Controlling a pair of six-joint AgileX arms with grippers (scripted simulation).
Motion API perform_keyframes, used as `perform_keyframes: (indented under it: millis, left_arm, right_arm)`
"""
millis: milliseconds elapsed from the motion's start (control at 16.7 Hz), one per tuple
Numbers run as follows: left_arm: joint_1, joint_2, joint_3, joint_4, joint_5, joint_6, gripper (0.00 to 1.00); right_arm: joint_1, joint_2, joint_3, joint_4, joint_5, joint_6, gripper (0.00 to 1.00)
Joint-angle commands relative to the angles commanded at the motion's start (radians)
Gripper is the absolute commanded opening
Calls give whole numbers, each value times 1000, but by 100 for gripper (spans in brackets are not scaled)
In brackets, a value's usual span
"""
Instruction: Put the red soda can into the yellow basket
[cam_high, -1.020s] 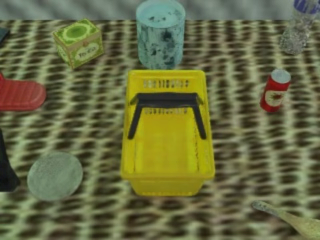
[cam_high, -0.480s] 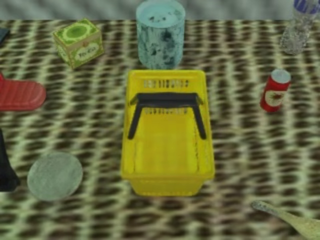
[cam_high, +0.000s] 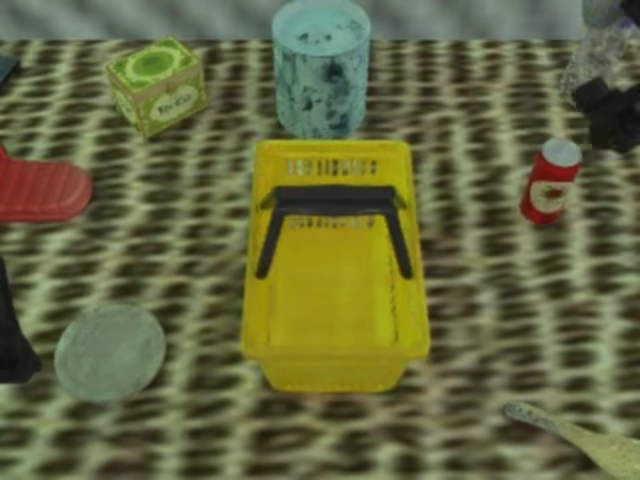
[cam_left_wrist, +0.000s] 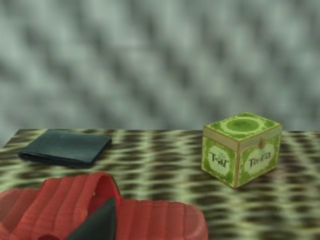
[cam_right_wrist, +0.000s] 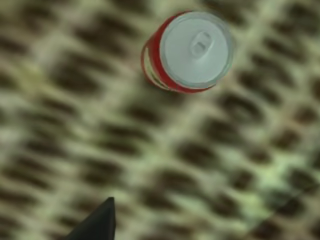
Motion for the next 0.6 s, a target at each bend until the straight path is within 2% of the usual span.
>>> perform_keyframes:
  millis: [300,600]
  left_arm:
    - [0,0,0,0,0,0,100]
    - [0,0,0,0,0,0,100]
  right_arm:
    - [32,414,404,-230,1,-92,100]
    - [47,579,590,-326,1,-135,100]
